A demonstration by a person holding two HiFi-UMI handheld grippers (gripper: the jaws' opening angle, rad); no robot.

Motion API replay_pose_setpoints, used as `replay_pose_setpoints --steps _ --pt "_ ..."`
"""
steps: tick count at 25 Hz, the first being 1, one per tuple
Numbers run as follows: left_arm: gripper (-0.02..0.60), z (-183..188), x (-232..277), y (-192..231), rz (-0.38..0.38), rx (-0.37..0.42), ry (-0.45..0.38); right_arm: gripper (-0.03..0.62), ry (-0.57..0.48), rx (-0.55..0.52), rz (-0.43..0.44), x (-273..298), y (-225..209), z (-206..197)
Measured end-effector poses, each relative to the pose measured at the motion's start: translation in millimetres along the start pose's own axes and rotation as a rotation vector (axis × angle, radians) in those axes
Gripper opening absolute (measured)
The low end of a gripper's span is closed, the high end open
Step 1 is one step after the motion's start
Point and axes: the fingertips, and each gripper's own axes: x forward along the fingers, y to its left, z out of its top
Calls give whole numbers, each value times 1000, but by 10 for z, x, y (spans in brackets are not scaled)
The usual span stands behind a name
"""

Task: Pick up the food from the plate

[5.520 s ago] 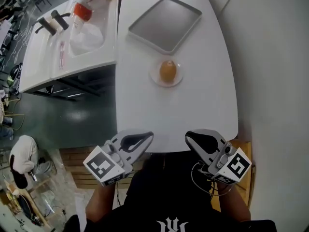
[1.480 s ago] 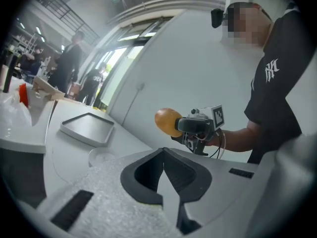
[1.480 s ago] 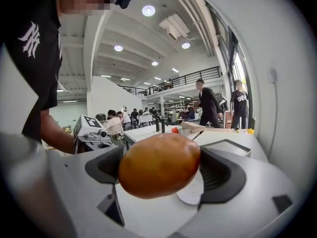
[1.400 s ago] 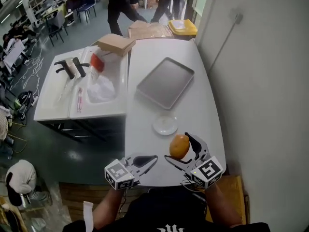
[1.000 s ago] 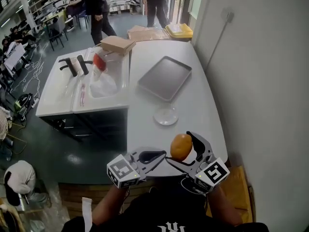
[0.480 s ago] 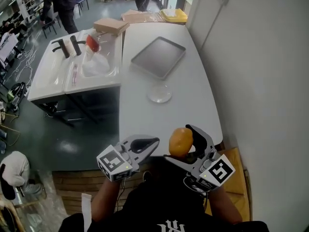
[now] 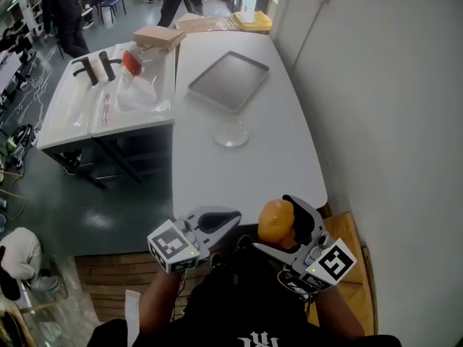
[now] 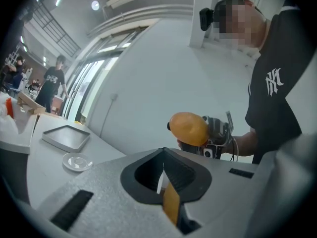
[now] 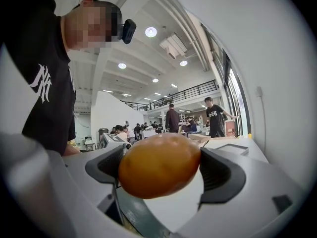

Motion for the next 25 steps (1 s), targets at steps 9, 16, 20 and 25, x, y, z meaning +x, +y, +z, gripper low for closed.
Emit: replay_pose_setpoints --steps 9,16,20,25 --pt "3 172 -165 -46 88 8 1 451 -58 13 139 175 49 96" --pt "3 175 87 -177 111 43 12 451 -128 73 193 -45 -104 135" --pt "3 282 238 -240 127 54 0 451 -151 97 227 -212 -200 150" --pt "3 393 388 -395 156 62 -9 451 -175 117 242 -441 -293 188"
